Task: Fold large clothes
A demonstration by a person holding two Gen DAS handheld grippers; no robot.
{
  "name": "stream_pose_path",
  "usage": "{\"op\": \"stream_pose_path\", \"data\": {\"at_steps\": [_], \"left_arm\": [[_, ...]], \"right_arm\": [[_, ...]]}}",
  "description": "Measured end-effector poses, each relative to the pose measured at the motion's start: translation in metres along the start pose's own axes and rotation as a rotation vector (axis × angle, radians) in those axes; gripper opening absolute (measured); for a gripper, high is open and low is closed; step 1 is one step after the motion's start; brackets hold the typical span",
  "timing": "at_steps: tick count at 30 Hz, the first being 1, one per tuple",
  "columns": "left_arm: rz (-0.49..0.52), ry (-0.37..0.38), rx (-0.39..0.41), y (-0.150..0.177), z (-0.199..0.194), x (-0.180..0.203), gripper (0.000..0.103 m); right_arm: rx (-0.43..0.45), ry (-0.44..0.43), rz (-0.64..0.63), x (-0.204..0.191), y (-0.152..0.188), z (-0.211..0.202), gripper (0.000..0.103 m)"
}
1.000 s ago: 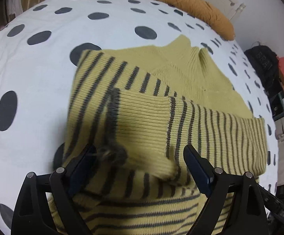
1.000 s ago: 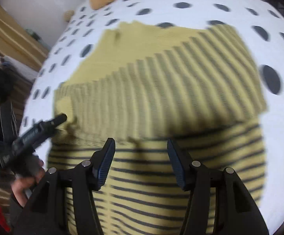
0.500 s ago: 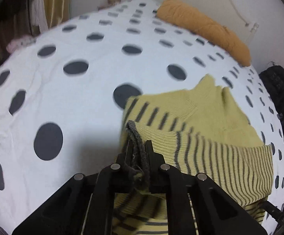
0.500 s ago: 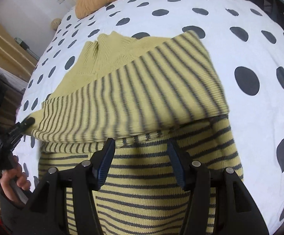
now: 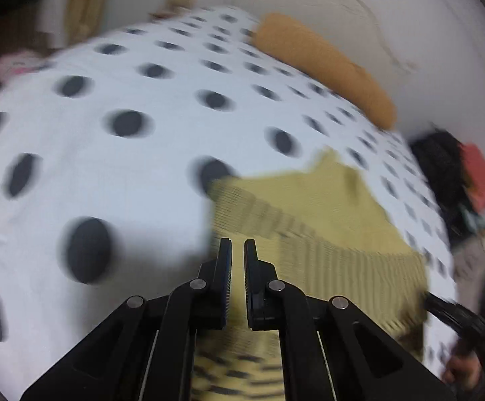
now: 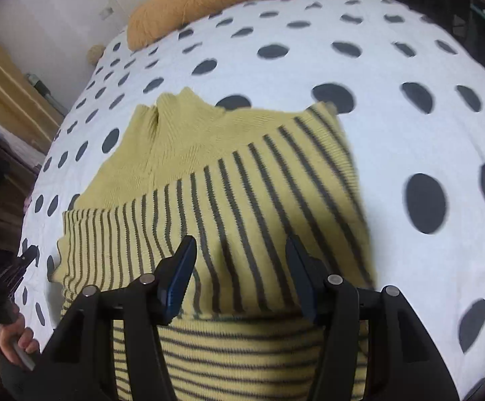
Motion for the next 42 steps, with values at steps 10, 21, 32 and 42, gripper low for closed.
{"op": "stream_pose_path", "data": {"at_steps": [10,21,32,42], "left_arm": [[-0.002,-0.288,-0.06,0.022,-0.002,-0.057,0.008],[-0.039,-0.072,-0.336,0.197,-0.08,-0.071,0.043],[-0.225,0.053,-0.299,0.245,-0.118,-0.07,0.065],[-0.274,0.129,-0.364,0.264,-0.104,-0.055,0.018]], "right_arm": [[-0.059,0.108,0.011,0.064,0.015,-0.008,0.035],[-0.299,0.069,-0.096,0.102,0.151,-0.04,0.078],[-0.409,-0.172,-0.109,0.072,0.223,-0.056,0.06],[-0.349,-0.219,0.021,0.088,0.224,-0.055,0.017]]}}
Point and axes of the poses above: each gripper's, at about its wrist camera, not at the fingertips, and z roughly the way its jaws point, x to its right, y to its underside, the point moved 6 cm from there along z, roughly the way its jaws point, and after that the axes turned 8 degrees about y, right-handed, at the moved point
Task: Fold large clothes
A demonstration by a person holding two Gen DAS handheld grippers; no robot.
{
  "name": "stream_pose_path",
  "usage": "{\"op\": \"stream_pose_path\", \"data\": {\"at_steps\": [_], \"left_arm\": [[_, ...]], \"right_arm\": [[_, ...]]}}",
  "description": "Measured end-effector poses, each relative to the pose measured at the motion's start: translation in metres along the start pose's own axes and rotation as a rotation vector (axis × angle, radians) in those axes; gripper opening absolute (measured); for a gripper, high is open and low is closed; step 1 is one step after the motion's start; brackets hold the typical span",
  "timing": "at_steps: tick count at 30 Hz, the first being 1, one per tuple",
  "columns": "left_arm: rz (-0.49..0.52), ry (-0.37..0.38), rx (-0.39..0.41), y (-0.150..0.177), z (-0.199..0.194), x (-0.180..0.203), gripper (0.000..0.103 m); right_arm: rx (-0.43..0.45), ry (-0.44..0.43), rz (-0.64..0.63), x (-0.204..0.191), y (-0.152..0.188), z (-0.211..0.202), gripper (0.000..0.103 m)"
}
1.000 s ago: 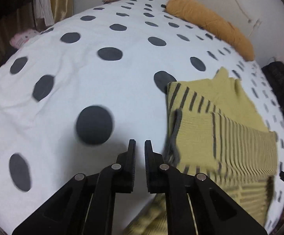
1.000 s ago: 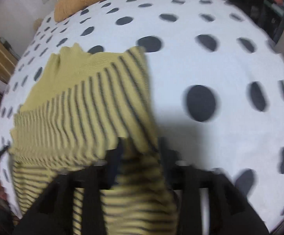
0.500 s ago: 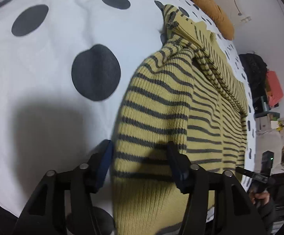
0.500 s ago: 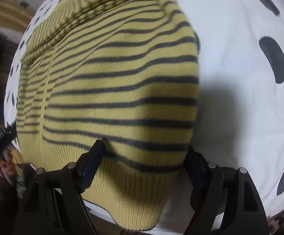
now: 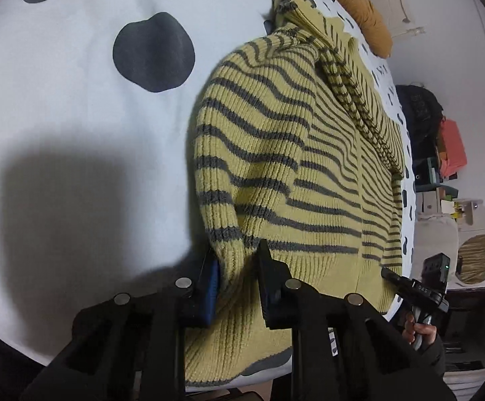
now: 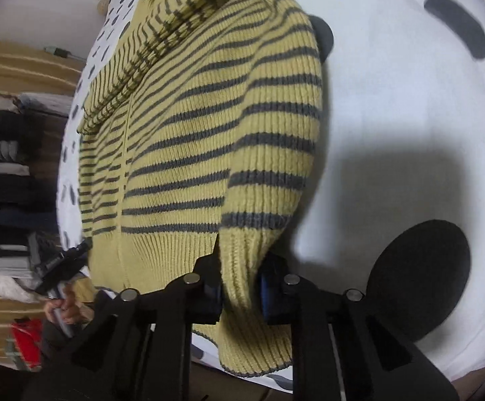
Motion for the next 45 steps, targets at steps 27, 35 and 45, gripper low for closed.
{"op": "stream_pose_path", "data": {"at_steps": [27,35,45], "left_arm": [[0.247,-0.028,0.065,-0.056,-0.008,0.117,0.009],[0.19,-0.093,-0.013,-0.047,0.04,0.099,0.025],[0.141,-0.082,-0.023,-0.014,-0.011,0.061,0.037]], "right_arm": [[0.194,0.336,-0.178,-0.061,-0.1,-0.043,0.078],[-0.008,0.616,-0.298,-0.042,-0.111,0.042,0.065],[0.064,0.424,-0.069,0.004,-0.093,-0.016,0.034]]}}
Point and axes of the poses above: each gripper's, at about its wrist camera, not at the fingertips, and z roughly the way its jaws point, x to its right, y to its underside, the point moved 6 cm from there along z, roughly the way its jaws point, and after that the axes turned 8 degrees about y, right-handed, at the moved point
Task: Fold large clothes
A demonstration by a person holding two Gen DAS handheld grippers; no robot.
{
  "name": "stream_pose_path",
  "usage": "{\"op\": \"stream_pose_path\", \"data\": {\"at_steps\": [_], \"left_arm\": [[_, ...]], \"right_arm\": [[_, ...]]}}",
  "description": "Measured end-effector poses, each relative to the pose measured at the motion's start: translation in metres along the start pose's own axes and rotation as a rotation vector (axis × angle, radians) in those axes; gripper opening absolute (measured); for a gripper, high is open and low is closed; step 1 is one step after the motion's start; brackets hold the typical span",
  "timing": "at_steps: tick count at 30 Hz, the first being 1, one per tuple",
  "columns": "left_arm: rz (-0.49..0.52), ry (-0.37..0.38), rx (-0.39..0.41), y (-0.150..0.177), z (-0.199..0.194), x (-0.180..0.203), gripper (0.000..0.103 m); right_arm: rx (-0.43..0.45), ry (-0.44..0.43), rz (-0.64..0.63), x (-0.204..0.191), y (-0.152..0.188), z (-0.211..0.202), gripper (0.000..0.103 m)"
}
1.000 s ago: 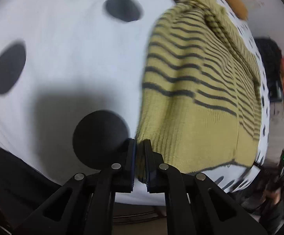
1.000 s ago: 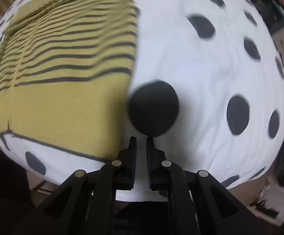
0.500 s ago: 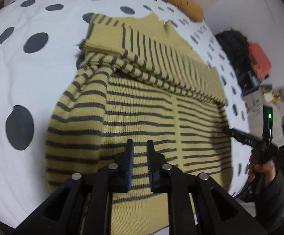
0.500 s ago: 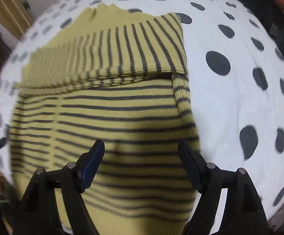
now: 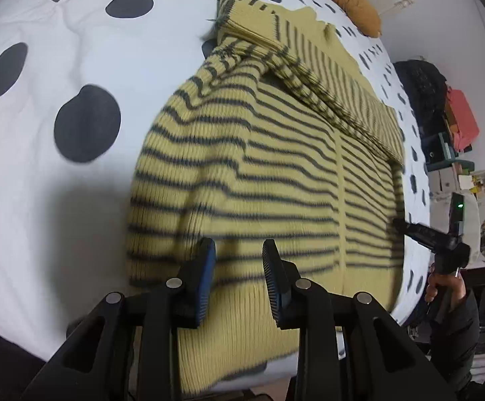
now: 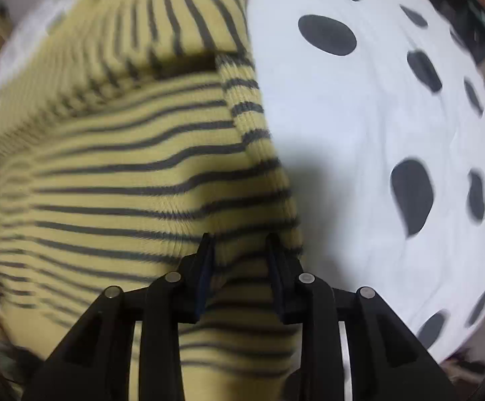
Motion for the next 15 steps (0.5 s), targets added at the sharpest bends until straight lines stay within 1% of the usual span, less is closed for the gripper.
{"op": "stream_pose_path", "data": {"at_steps": [1,2,3,4,5,6,7,9,10,11,12,13,14,15], "left_arm": [[0.006,0.012,0.002,0.008,-0.006,0.002,0.043],[0.005,0.014,0.007,0.017,-0.011,0.001,0.056],[-0.004,0.009,0.012,0.026,-0.016,-0.001,0.059],[-0.013,0.008,0.01,0.035,-0.02,-0.003,0.059],[-0.021,0.004,0.007,0.043,-0.021,-0.005,0.059],[-0.035,-0.01,0.006,0.052,-0.023,-0.011,0.059],[-0.054,-0.021,0.001,0.06,-0.024,-0.018,0.059],[-0.09,-0.04,-0.002,0.076,-0.025,-0.031,0.059],[-0.116,-0.037,-0.005,0.084,-0.025,-0.04,0.059],[-0.129,-0.034,-0.004,0.089,-0.024,-0.046,0.059],[-0.136,-0.033,-0.003,0.092,-0.023,-0.052,0.059],[-0.139,-0.036,-0.003,0.098,-0.02,-0.058,0.059],[-0.141,-0.026,-0.004,0.101,-0.016,-0.064,0.059],[-0.15,0.001,-0.002,0.105,-0.012,-0.069,0.059]], "right_arm": [[0.024,-0.138,0.039,-0.003,0.01,-0.017,0.044],[0.033,-0.23,0.073,-0.004,0.024,-0.03,0.054],[0.025,-0.256,0.105,0.001,0.042,-0.04,0.069],[0.02,-0.238,0.135,0.01,0.066,-0.048,0.071],[0.014,-0.234,0.15,0.015,0.081,-0.05,0.071],[-0.008,-0.242,0.174,0.024,0.103,-0.051,0.071],[-0.038,-0.229,0.208,0.035,0.126,-0.047,0.071],[-0.08,-0.209,0.255,0.055,0.149,-0.037,0.071],[-0.081,-0.233,0.285,0.063,0.162,-0.031,0.071],[-0.066,-0.28,0.316,0.067,0.169,-0.027,0.071],[-0.045,-0.343,0.346,0.071,0.17,-0.021,0.071],[-0.032,-0.38,0.361,0.074,0.168,-0.016,0.071],[-0.025,-0.394,0.361,0.075,0.164,-0.009,0.071],[-0.019,-0.398,0.359,0.075,0.161,-0.002,0.073]]}}
Point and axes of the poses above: each gripper's, at about its wrist camera, not at the fingertips, and z roughly the way its jaws point, x to its right, y to its underside, the point moved 6 cm from there along z, roughly the way its jaws point, and after that the axes turned 8 degrees about y, right-handed, at the moved point
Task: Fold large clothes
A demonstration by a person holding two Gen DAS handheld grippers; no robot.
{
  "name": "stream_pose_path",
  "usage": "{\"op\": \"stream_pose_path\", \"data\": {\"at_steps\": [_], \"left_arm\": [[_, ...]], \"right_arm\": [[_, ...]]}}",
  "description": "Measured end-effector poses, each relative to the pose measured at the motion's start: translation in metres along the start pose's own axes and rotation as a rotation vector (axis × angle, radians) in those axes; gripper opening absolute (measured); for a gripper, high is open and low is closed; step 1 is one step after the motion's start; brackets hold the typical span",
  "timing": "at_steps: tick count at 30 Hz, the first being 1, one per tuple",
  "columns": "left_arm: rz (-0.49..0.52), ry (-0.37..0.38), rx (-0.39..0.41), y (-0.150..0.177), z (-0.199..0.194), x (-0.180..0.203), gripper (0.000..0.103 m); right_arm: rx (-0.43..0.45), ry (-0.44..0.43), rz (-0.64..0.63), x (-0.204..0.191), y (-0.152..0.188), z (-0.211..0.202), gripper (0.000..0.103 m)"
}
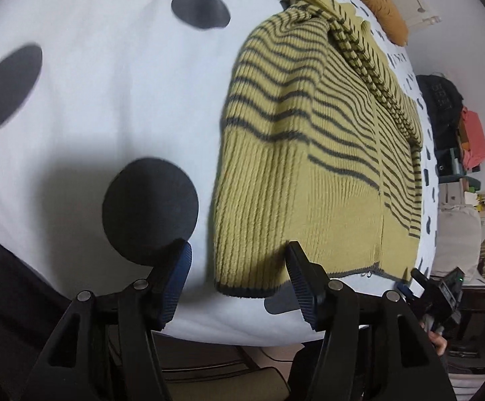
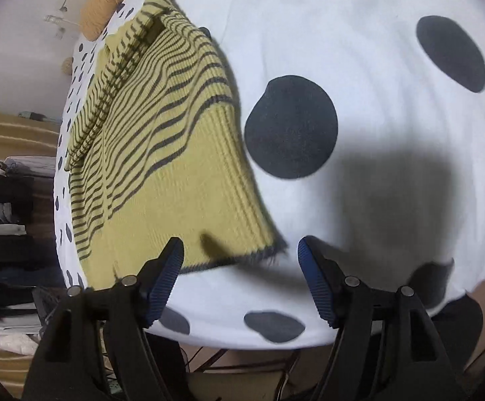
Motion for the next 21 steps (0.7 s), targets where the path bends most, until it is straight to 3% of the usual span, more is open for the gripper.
{"op": "stream_pose_path", "data": {"at_steps": [3,4,5,6,8,10,13,16,19,20,21], "left_arm": [[-0.018,0.052,0.029,-0.001,0.008,-0.001,0.063],[-0.011,0.088,0.045,-0.003,0.007,0.002,0.063],[-0.008,0.116,0.056,-0.004,0.007,0.007,0.056],[0.006,0.159,0.065,-0.006,0.006,0.013,0.038],[0.033,0.184,0.041,-0.009,0.01,0.021,0.018],[0.029,0.184,0.027,-0.012,0.019,0.021,0.018],[-0.02,0.273,0.047,-0.016,0.02,0.019,0.017],[-0.057,0.276,0.069,-0.019,0.023,0.012,0.021],[-0.152,0.382,0.107,-0.025,0.021,0.008,0.037],[-0.153,0.385,0.126,-0.03,0.018,0.009,0.045],[-0.137,0.371,0.133,-0.035,0.018,0.01,0.045]], "right_arm": [[0.048,-0.061,-0.019,-0.011,-0.008,0.006,0.073],[0.067,-0.089,-0.035,-0.017,-0.007,0.005,0.068],[0.093,-0.129,-0.055,-0.02,-0.005,-0.004,0.062],[0.107,-0.168,-0.078,-0.026,-0.006,-0.008,0.048],[0.103,-0.202,-0.106,-0.038,-0.009,-0.007,0.041],[0.097,-0.196,-0.136,-0.05,-0.014,0.002,0.041],[0.073,-0.233,-0.149,-0.061,-0.018,0.017,0.042],[0.016,-0.236,-0.152,-0.066,-0.019,0.029,0.046],[0.003,-0.212,-0.187,-0.071,-0.019,0.034,0.046],[0.006,-0.212,-0.19,-0.069,-0.02,0.033,0.046],[0.005,-0.214,-0.187,-0.068,-0.02,0.032,0.046]]}}
Point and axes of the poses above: each gripper's, at about its wrist camera, not at the fingertips, and z roughly the way its jaws point, x to its right, y to its underside, the point moved 6 cm from there along z, roughly the way its jaws point, and after that the axes turned 8 degrees about y, right-handed, at the moved point
